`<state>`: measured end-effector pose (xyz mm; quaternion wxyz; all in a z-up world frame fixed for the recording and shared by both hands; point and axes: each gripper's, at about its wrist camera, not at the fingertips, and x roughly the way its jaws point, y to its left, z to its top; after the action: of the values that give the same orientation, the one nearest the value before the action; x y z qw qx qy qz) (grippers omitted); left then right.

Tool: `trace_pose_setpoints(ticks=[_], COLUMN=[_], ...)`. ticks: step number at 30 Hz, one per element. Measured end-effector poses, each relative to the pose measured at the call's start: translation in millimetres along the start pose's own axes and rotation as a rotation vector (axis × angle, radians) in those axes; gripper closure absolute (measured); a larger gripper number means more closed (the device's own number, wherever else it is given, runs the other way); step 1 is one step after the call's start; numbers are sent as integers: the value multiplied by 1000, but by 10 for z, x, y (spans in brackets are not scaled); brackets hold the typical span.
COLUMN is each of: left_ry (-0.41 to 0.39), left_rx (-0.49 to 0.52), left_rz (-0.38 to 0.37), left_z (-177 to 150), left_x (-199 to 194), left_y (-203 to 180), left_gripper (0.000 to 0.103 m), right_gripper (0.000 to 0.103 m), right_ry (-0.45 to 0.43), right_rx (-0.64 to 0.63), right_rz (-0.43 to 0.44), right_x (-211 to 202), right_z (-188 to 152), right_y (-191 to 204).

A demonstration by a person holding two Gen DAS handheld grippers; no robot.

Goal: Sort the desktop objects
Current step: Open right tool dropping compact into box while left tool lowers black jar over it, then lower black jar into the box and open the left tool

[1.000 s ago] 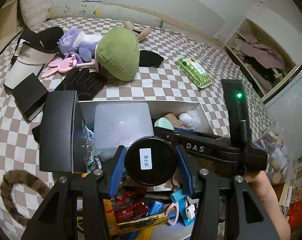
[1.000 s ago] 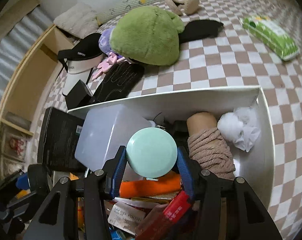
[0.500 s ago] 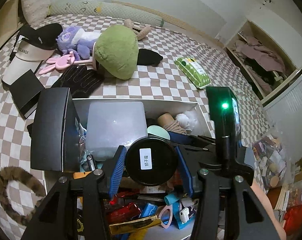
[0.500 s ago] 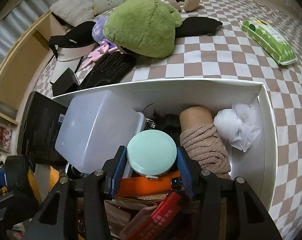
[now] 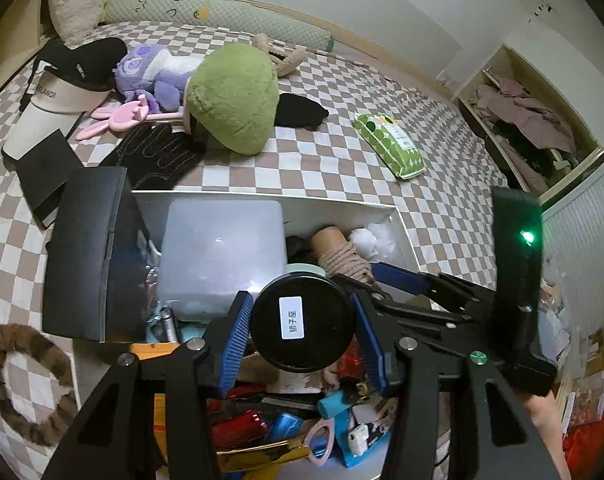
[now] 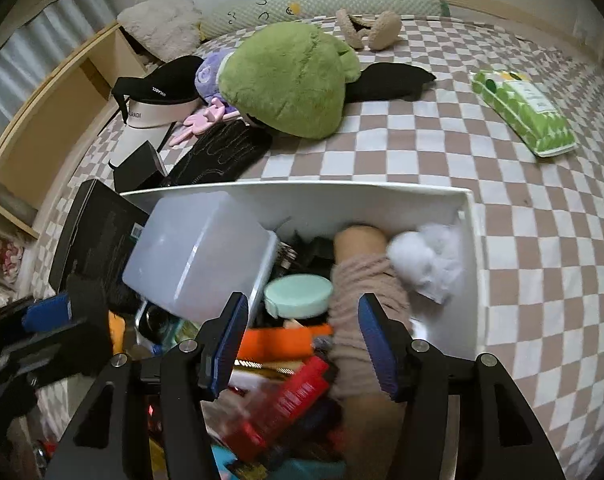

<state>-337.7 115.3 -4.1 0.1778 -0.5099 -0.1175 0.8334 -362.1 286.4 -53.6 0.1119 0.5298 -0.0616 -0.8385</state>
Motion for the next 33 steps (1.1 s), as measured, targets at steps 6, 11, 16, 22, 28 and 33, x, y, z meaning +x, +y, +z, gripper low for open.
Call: trace_pose_setpoints(ticks=[6,11,16,22,28,33], left_ry=[10,20,11,31,20,7], left_rx=[10,22,43,34,60,109], left_rz=[1,6,13,22,57,110], left_z=[16,14,60,130,190,216], left_x=[186,336,483,708,863,950], left_y=[-185,-324,-362,-370,-432,-513], left_gripper=[53,53,53,53,53,53], right_gripper=[45,45,45,45,45,45], right_ry=[-4,-22,-18,16,58,70], right_rx=[-30,-52,-77,-179,-264,-285], right_rz=[-16,1,59,88,93,107], right_x=[-220,-344,-316,-224,-140,-132], right_z=[-128,-195,-233,-309,-417,-463], right_y=[-172,-272,-262,-115,-24,-25])
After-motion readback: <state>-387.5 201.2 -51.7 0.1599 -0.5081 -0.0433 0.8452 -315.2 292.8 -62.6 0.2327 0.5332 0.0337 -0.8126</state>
